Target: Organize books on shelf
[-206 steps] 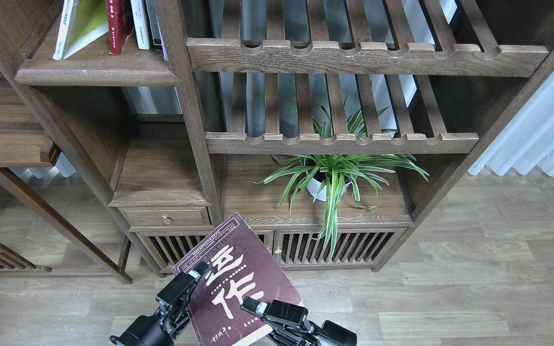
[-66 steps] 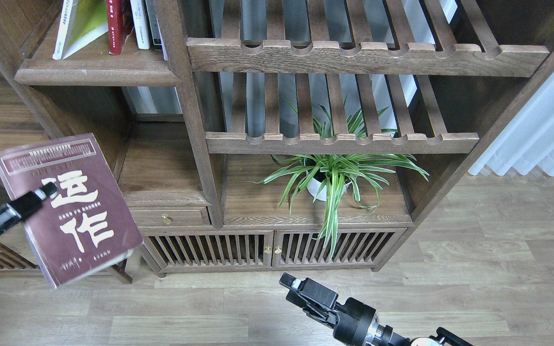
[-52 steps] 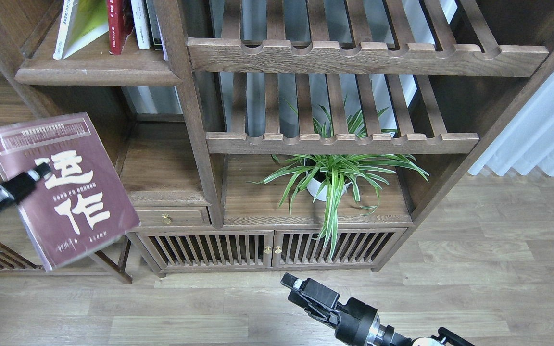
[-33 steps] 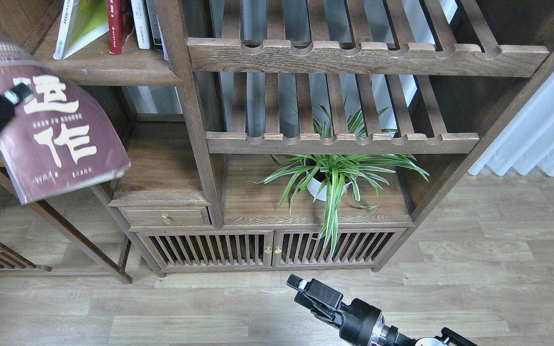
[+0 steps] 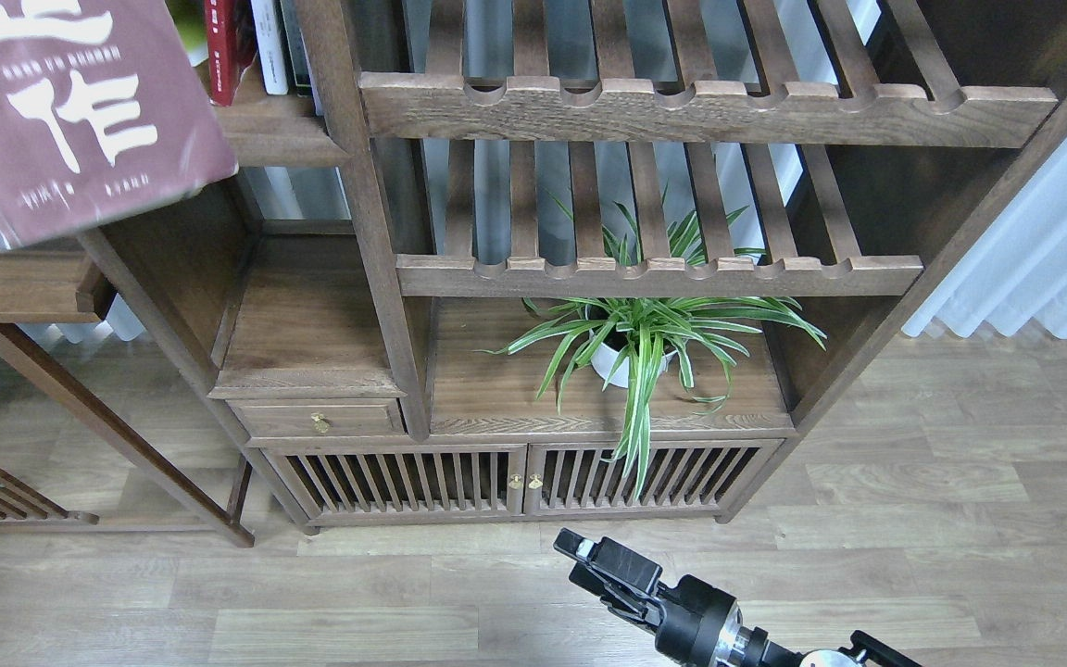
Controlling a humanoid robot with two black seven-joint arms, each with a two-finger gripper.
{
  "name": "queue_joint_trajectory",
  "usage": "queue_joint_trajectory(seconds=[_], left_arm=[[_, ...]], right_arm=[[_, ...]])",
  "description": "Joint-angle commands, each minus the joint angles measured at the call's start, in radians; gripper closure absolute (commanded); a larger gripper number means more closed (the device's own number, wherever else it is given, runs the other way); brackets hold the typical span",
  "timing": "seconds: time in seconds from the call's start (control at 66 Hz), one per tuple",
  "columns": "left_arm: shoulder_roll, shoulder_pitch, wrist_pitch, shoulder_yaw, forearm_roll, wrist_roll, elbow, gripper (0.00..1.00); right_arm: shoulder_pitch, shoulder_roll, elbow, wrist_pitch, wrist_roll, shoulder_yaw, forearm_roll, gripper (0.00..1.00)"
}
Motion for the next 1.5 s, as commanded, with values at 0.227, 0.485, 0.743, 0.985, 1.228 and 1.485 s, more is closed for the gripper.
queue_joint_trajectory(seconds=[0.227,0.485,0.743,0.985,1.228,1.485], left_arm=[[0.042,-0.096,0.0,0.008,0.001,0.014,0.003,0.91],[-0.007,-0.21,0.0,0.008,0.005,0.034,0.037,0.91],[-0.055,-0.262,0.0,0.011,0.071,0.054,0.143,0.9],[-0.147,-0.265,0.0,0.011,0.096,0.117,0.233,0.9],[-0.287,-0.325,0.0,-0.002,0.165,0.19,0.34,0.9],[-0.339,-0.357,0.0,-0.009,0.172,0.198,0.383,0.89]], right_arm=[[0.003,0.006,-0.003,0.0,0.0,0.0,0.0,0.01],[0.002,0.006,-0.002,0.0,0.0,0.0,0.002,0.01],[0.002,0.011,-0.002,0.0,0.0,0.0,0.003,0.01],[0.003,0.012,-0.002,0.0,0.0,0.0,0.005,0.01],[0.003,0.011,-0.002,0.0,0.0,0.0,0.017,0.01],[0.006,0.012,0.0,0.0,0.0,0.0,0.017,0.01]])
